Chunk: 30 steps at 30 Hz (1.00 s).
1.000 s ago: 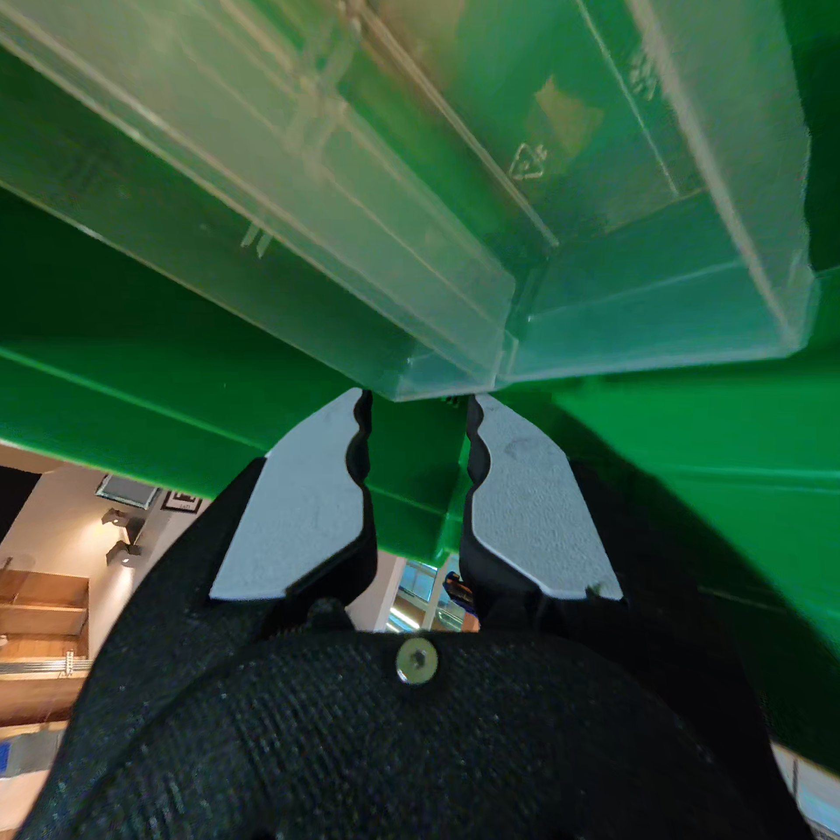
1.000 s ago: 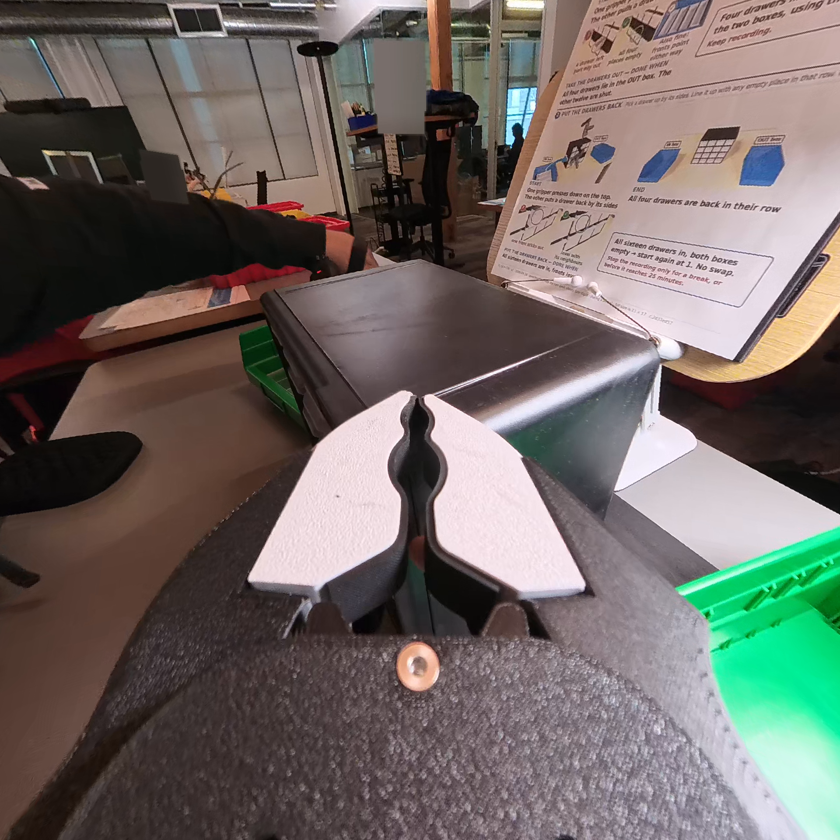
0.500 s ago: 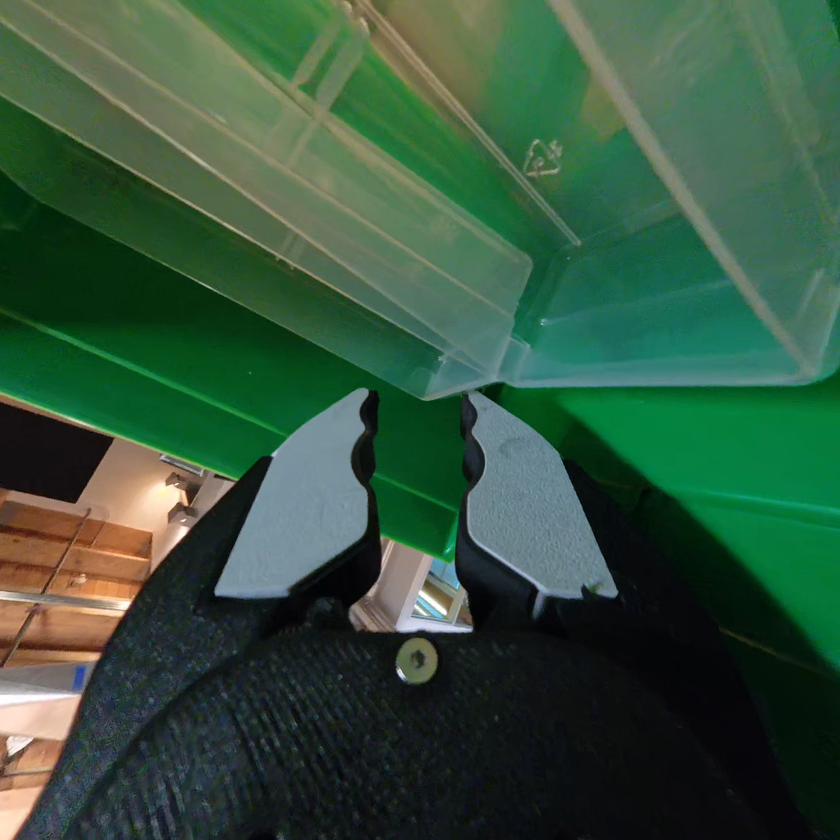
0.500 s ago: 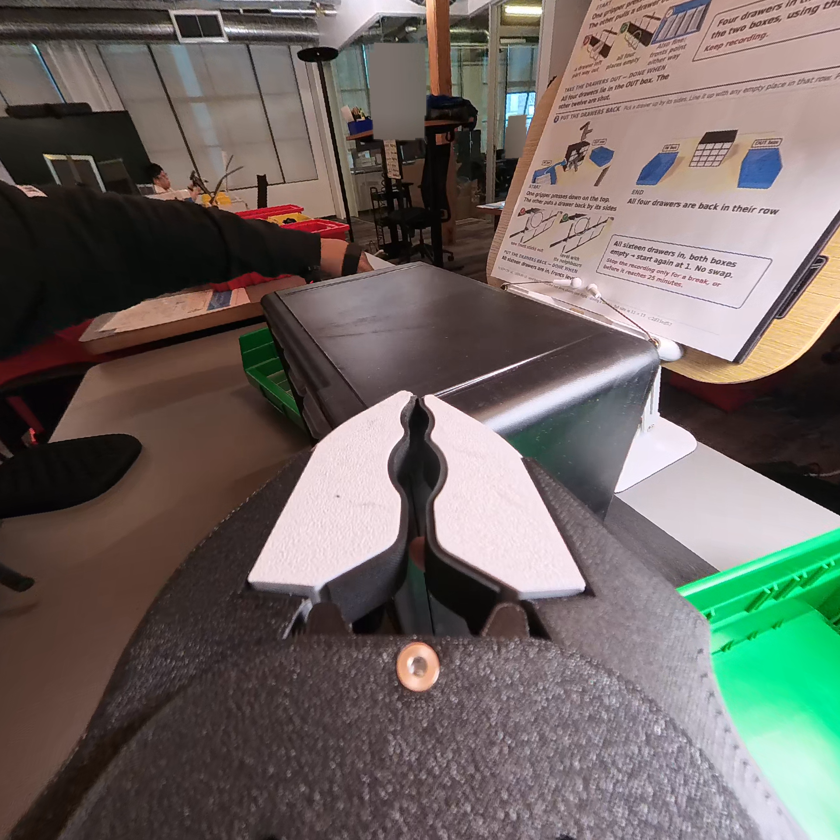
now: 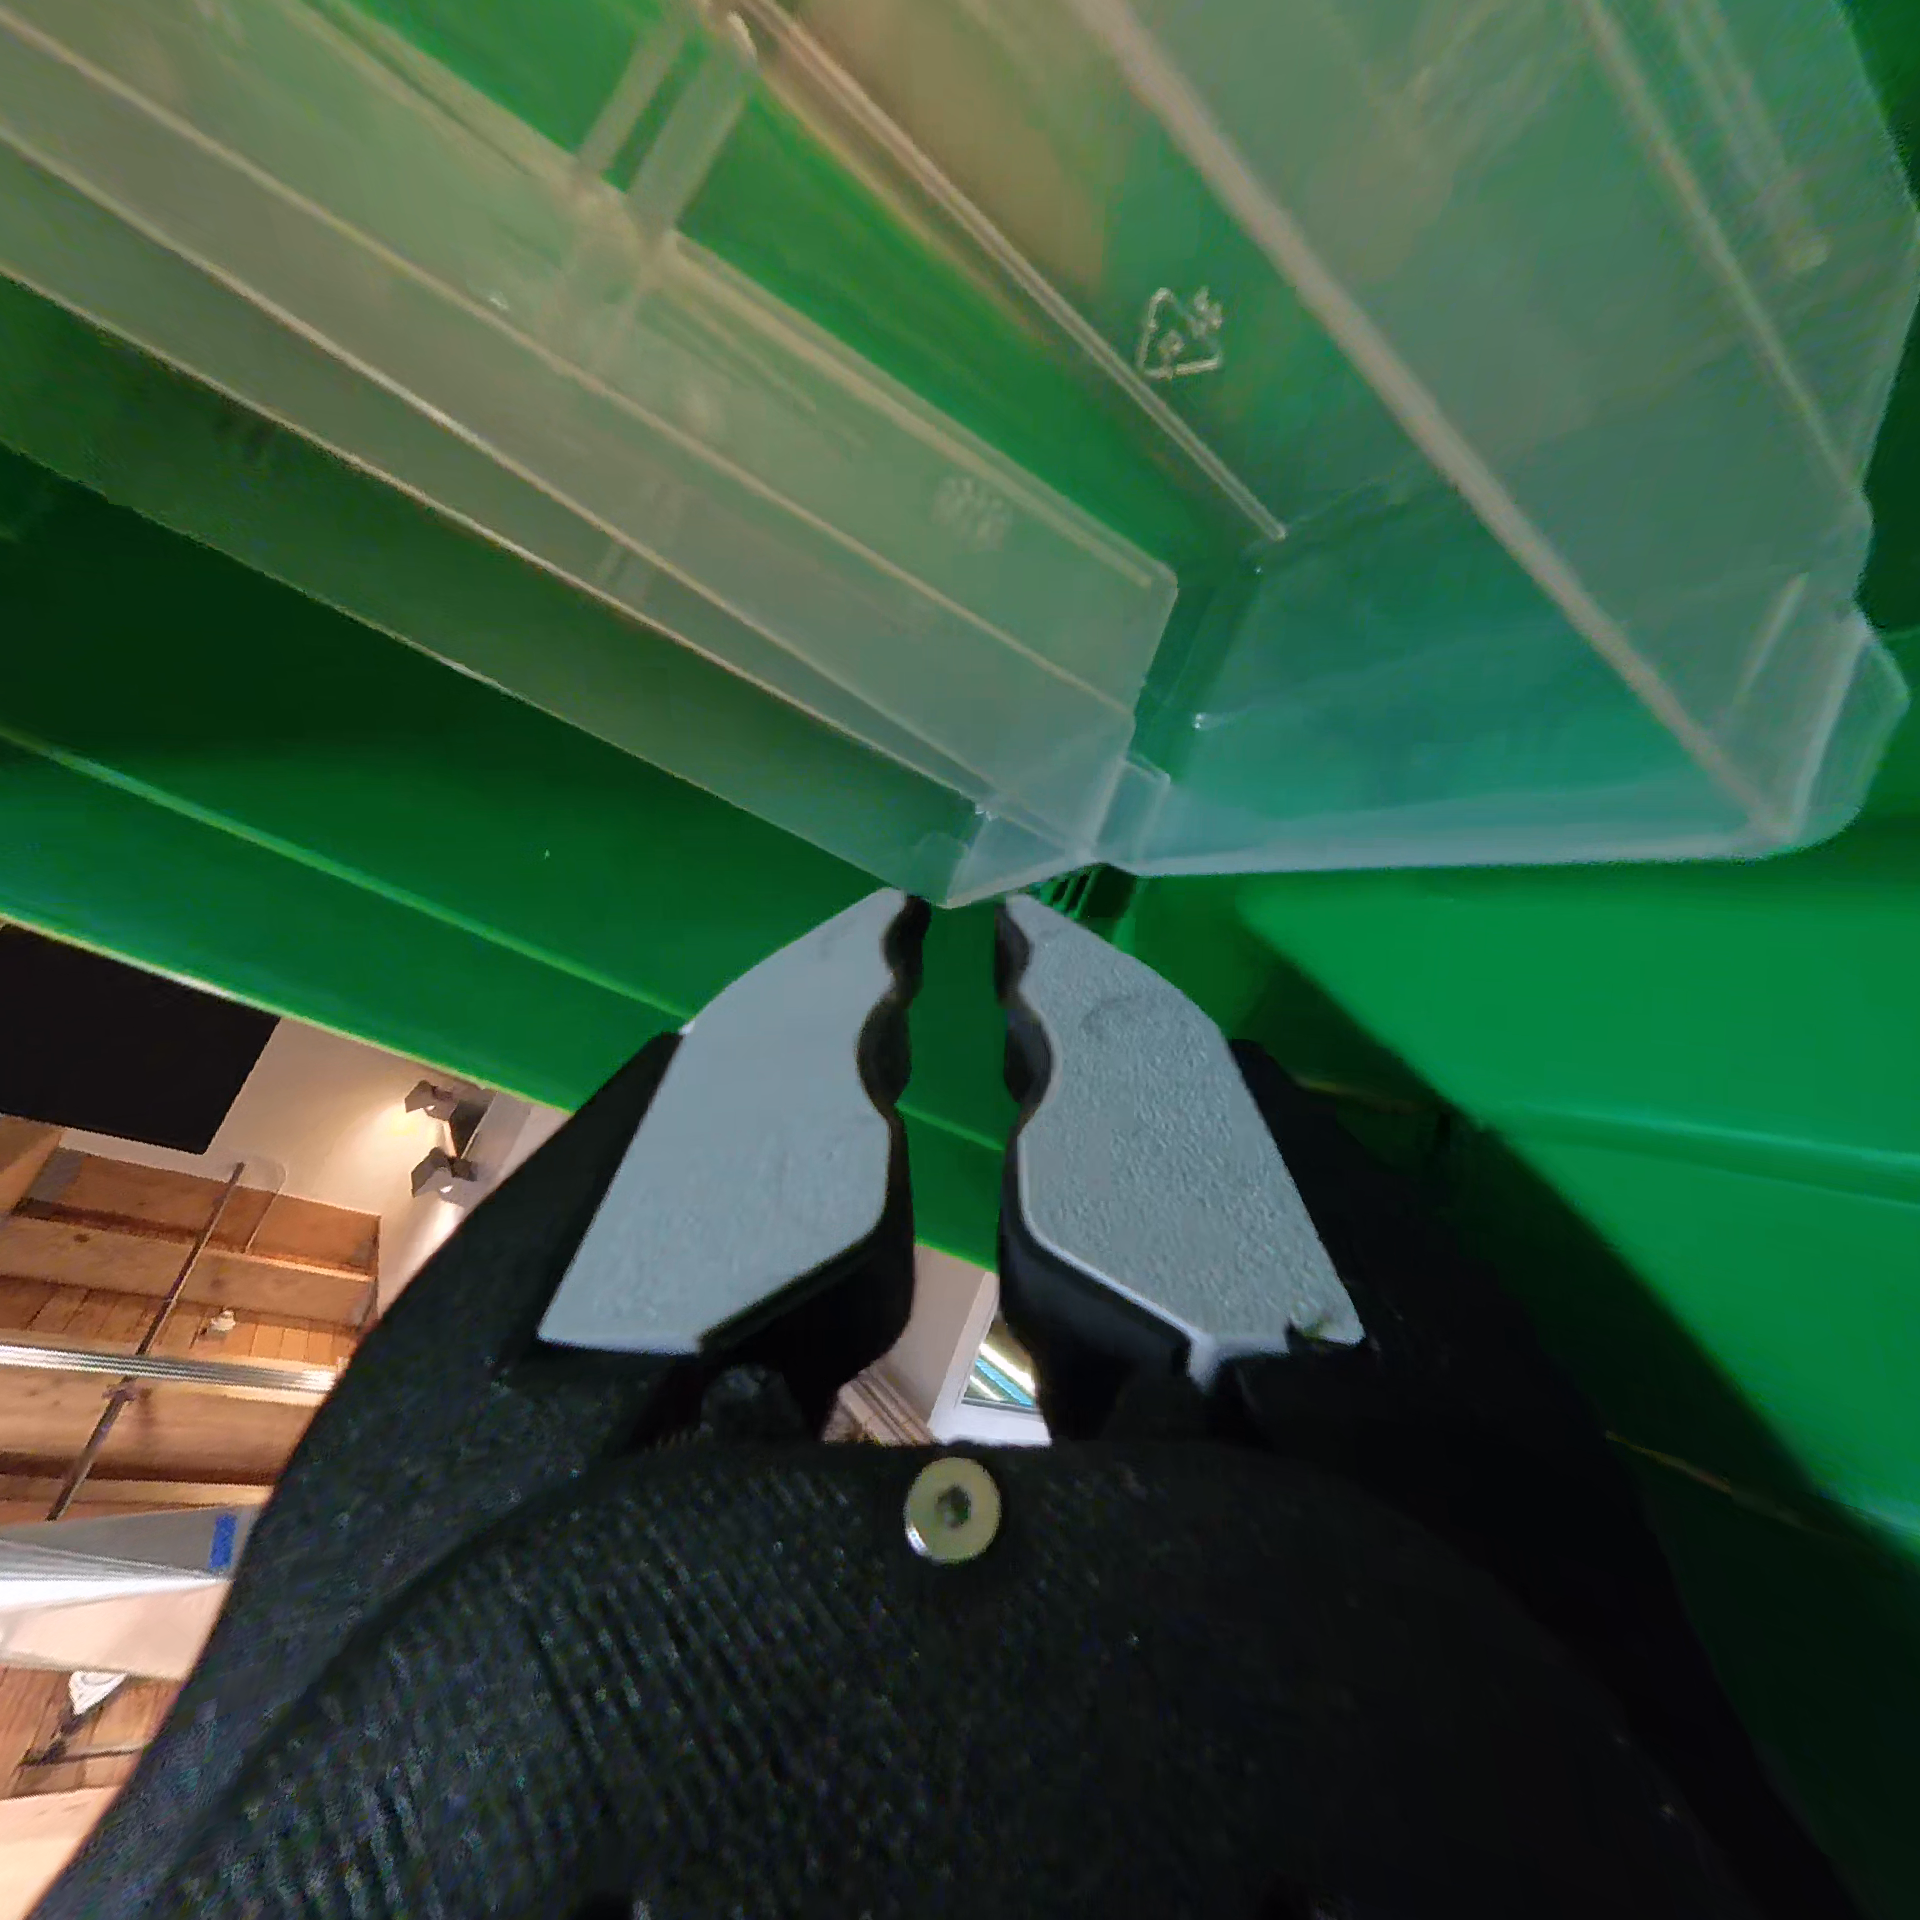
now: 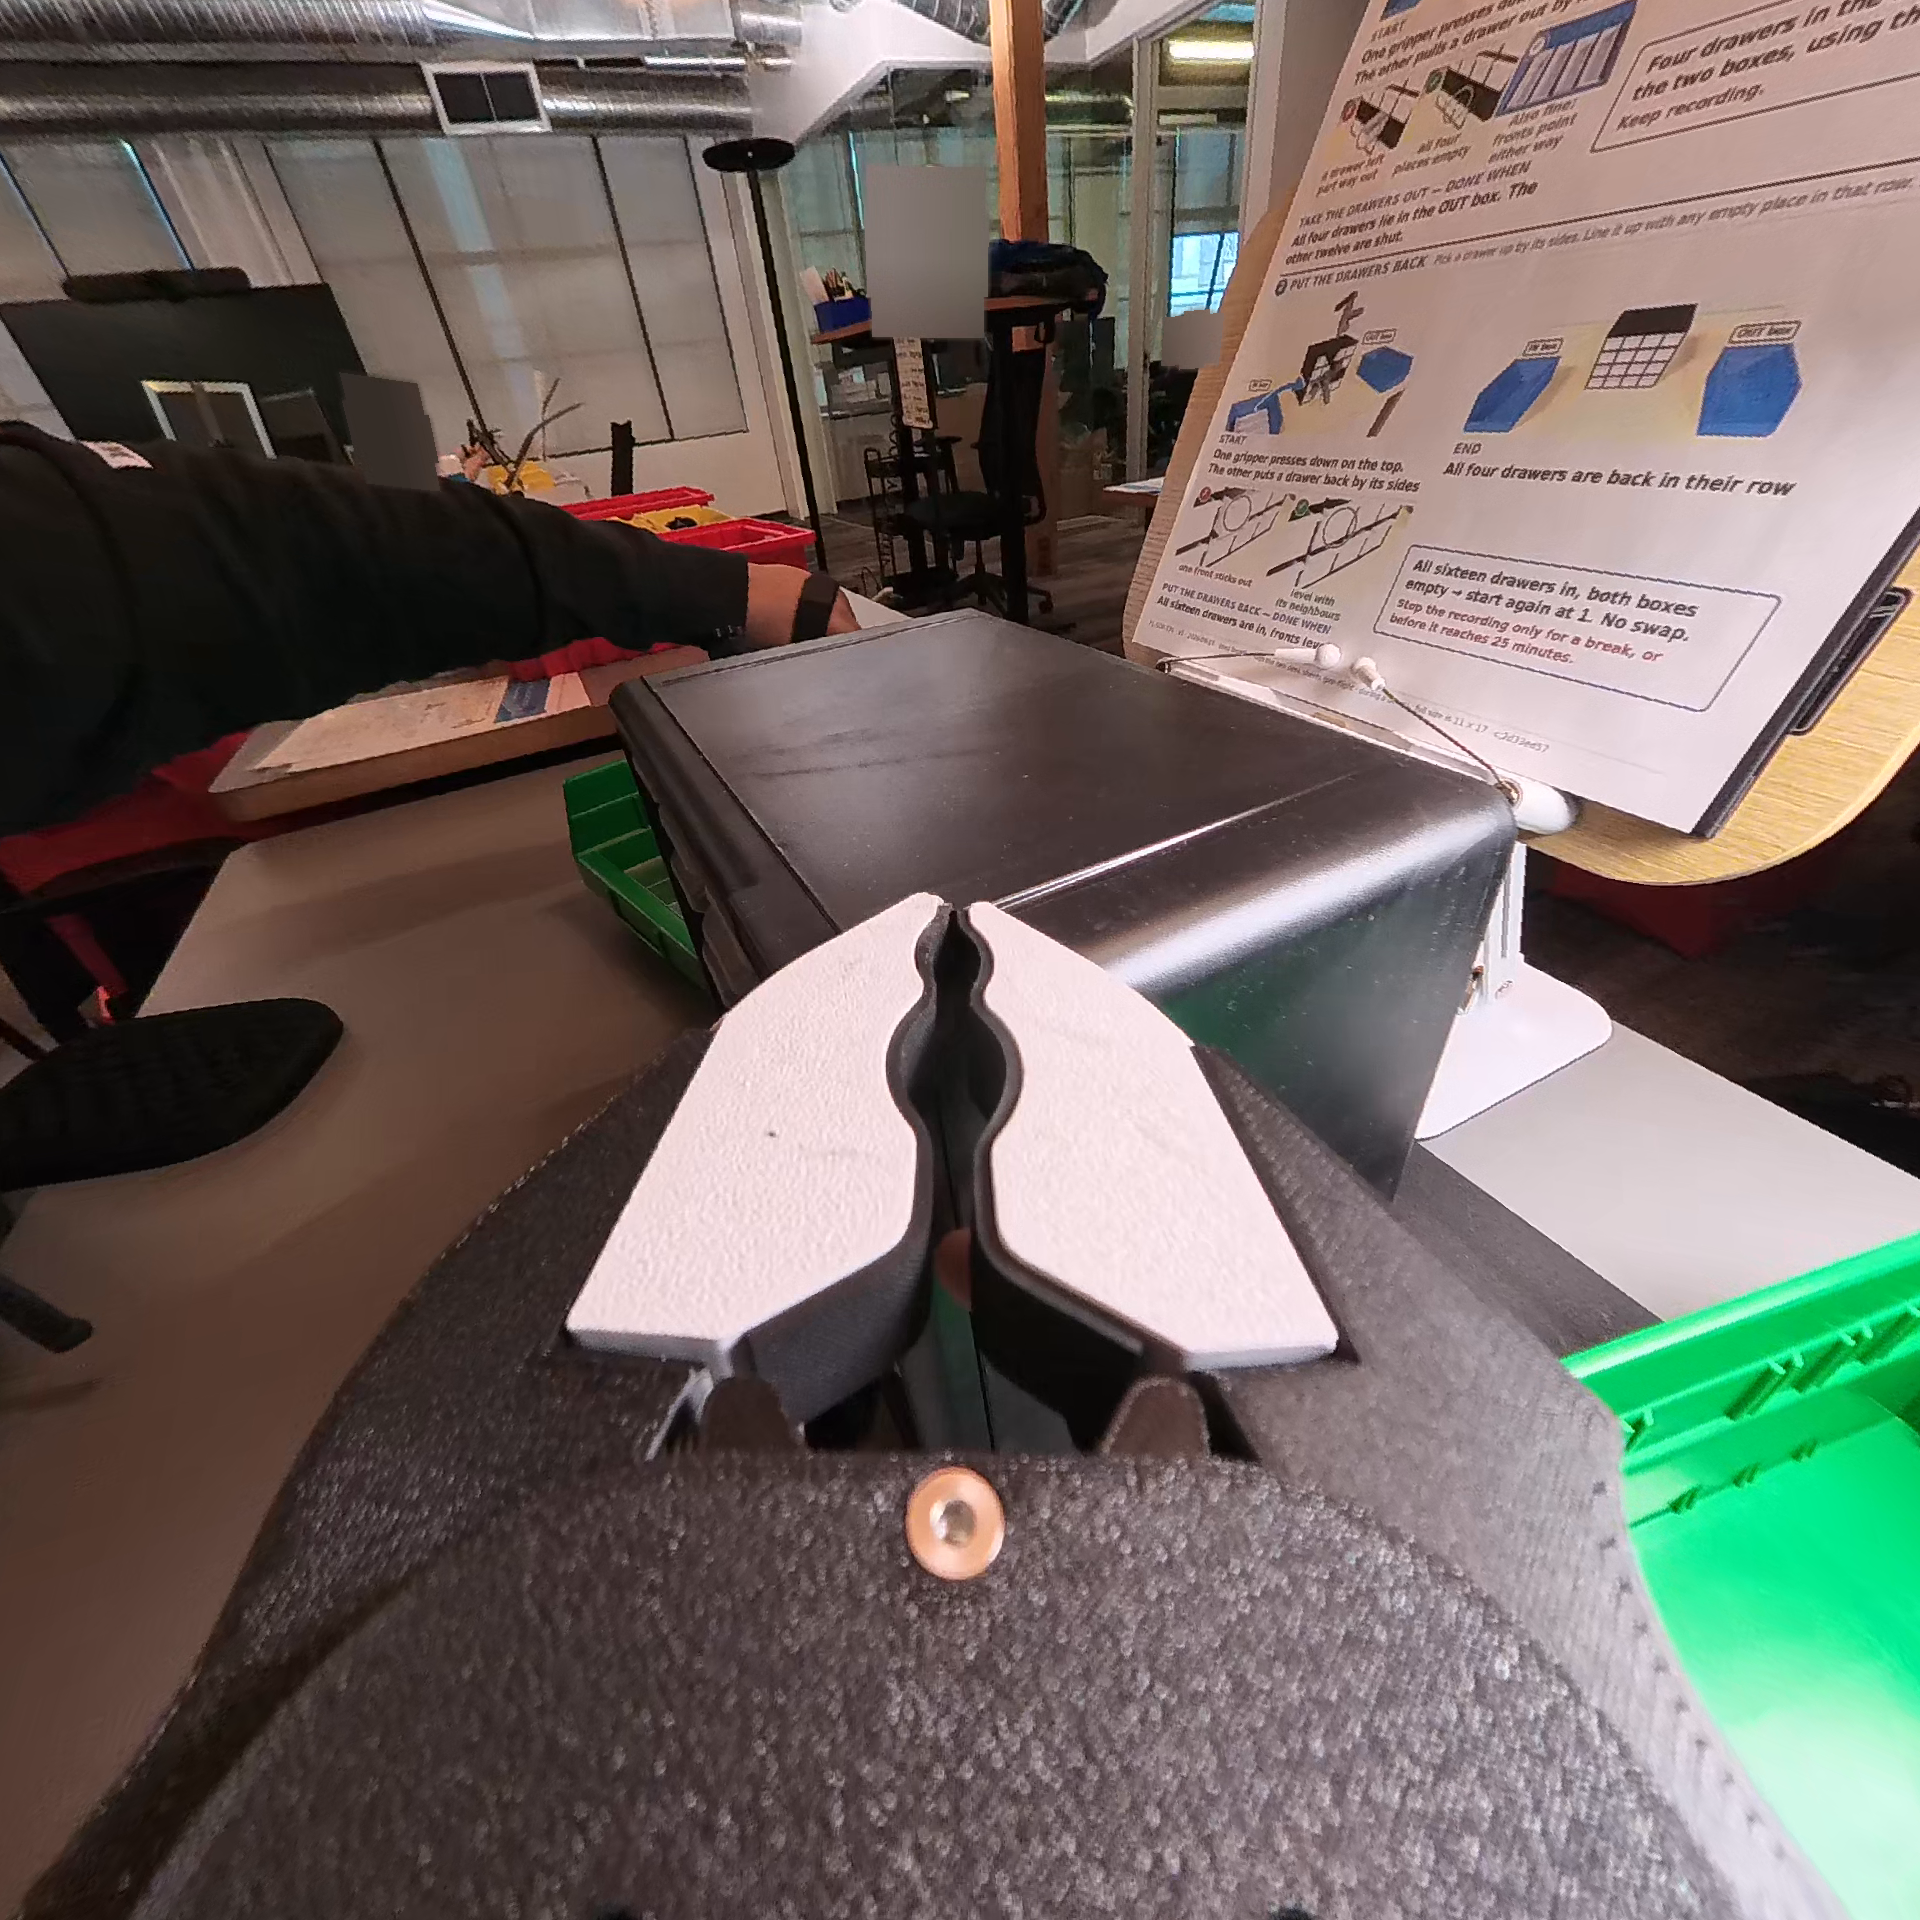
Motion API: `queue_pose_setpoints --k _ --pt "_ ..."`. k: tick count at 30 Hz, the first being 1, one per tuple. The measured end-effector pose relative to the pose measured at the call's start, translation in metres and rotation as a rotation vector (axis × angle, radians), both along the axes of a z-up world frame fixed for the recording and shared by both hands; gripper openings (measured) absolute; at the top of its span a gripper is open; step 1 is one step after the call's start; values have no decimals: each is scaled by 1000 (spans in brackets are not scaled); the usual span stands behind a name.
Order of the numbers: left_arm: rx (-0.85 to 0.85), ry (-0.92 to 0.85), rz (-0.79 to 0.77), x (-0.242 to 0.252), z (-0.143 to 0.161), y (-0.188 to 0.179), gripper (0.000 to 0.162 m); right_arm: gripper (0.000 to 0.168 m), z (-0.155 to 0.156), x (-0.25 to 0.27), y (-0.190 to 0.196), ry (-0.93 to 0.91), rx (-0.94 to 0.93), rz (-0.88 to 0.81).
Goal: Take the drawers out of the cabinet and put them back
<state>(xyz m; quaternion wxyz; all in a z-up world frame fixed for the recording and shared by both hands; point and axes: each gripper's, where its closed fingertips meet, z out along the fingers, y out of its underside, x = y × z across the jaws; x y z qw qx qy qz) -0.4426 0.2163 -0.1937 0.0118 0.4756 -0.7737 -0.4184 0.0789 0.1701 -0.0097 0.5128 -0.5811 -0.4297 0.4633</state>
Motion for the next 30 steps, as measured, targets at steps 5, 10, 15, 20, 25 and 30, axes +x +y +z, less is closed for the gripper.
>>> queue_pose_setpoints --k 5,10,15,20,25,30 --pt "-3 -38 29 3 2 -5 0 0 0 0 0 -1 1 -1" --pt "26 -11 20 4 1 -2 28 0 0 0 0 -4 4 -4" --pt "-42 -22 58 7 -3 -5 43 0 0 0 0 0 4 -1" --pt "-61 -50 81 6 -5 -5 44 0 0 0 0 2 4 1" --pt "-43 -39 71 6 -5 -5 40 0 0 0 0 6 3 3" --pt "-17 -44 46 7 -4 -11 12 0 0 0 0 8 4 4"
